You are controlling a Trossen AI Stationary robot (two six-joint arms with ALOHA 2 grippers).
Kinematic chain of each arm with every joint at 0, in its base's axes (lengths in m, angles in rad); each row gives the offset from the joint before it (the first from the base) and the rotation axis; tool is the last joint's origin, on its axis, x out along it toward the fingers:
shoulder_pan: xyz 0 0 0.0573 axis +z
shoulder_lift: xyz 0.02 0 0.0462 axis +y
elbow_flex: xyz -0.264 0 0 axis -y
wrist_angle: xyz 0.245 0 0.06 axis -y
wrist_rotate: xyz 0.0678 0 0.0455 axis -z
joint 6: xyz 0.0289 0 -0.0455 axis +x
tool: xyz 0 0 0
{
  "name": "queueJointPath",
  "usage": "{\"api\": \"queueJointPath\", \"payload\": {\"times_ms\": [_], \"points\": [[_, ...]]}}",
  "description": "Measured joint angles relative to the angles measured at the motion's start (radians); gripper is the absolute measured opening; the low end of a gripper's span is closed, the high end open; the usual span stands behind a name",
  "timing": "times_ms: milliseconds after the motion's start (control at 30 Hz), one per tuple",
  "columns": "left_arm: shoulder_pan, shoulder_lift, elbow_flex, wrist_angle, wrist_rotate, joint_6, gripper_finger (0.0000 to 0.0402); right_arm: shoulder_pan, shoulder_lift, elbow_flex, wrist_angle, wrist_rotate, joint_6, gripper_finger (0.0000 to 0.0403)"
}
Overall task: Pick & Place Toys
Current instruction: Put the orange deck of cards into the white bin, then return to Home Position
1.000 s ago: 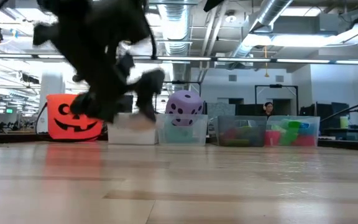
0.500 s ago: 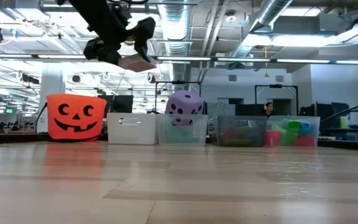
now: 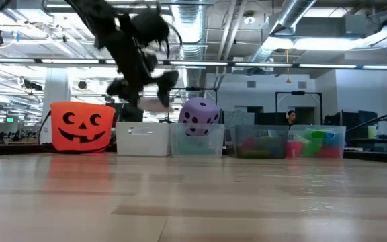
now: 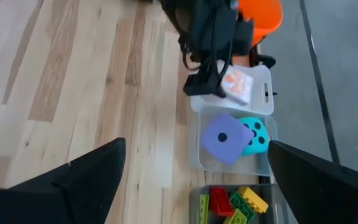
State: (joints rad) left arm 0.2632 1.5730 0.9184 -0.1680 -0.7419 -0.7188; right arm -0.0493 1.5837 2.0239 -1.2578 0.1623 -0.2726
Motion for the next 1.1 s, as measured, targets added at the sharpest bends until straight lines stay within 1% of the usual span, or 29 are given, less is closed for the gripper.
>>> {"api": "queueJointPath", "payload": {"times_ms": [67,100,133,233,300,333,367,433,500,600,633,700,767,867,933,1000,1067,1100], "points": [[0.012,0.054,0.000,0.012,0.054,-0.025,0.0372,-0.008,0.000,0.000,-0.010,0.000,0.000,0.0383],[0.015,0.077,0.000,0.016,0.086,-0.049,0.0382,-0.010,0.000,0.000,-0.018,0.000,0.000,0.0383],[0.016,0.093,-0.001,0.011,0.129,-0.078,0.0383,-0.013,0.000,0.000,-0.026,-0.001,0.000,0.0383],[0.017,0.106,0.003,0.043,0.233,-0.108,0.0360,-0.014,-0.006,-0.001,-0.040,-0.005,-0.006,0.0383],[0.009,0.100,0.001,0.074,0.281,-0.079,0.0344,-0.017,-0.021,-0.001,-0.040,-0.021,-0.012,0.0383],[0.005,0.084,0.000,0.091,0.299,-0.059,0.0338,-0.017,-0.033,-0.001,-0.033,-0.046,-0.012,0.0383],[0.003,0.056,-0.003,0.089,0.307,-0.034,0.0333,-0.017,-0.046,-0.001,-0.031,-0.079,-0.004,0.0383],[-0.006,0.000,0.004,0.139,0.307,0.020,0.0326,-0.017,-0.079,-0.001,-0.026,-0.143,0.008,0.0383],[-0.011,-0.071,0.000,0.121,0.302,0.098,0.0323,-0.008,-0.118,-0.001,-0.031,-0.190,0.007,0.0383],[-0.025,-0.190,-0.001,0.108,0.305,0.209,0.0324,0.020,-0.196,-0.001,-0.033,-0.192,0.009,0.0383],[-0.029,-0.241,0.000,0.101,0.321,0.242,0.0325,0.034,-0.223,0.001,-0.034,-0.191,0.009,0.0383],[-0.040,-0.331,0.001,0.084,0.337,0.302,0.0328,0.058,-0.283,0.000,-0.080,-0.190,0.026,0.0383],[-0.048,-0.421,0.000,0.037,0.366,0.344,0.0330,0.079,-0.335,0.000,-0.111,-0.179,0.109,0.0383],[-0.072,-0.549,0.000,-0.018,0.383,0.364,0.0331,0.114,-0.401,-0.003,-0.185,-0.109,0.309,0.0383],[-0.089,-0.629,0.000,-0.095,0.384,0.367,0.0330,0.152,-0.448,-0.058,-0.178,-0.025,0.389,0.0383],[-0.109,-0.692,0.001,-0.145,0.383,0.363,0.0327,0.209,-0.531,-0.170,-0.119,0.009,0.428,0.0383],[-0.129,-0.741,-0.001,-0.235,0.384,0.341,0.0323,0.258,-0.635,-0.344,0.021,0.038,0.454,0.0383],[-0.139,-0.767,0.000,-0.253,0.384,0.318,0.0322,0.278,-0.698,-0.447,0.110,0.052,0.460,0.0383]]}}
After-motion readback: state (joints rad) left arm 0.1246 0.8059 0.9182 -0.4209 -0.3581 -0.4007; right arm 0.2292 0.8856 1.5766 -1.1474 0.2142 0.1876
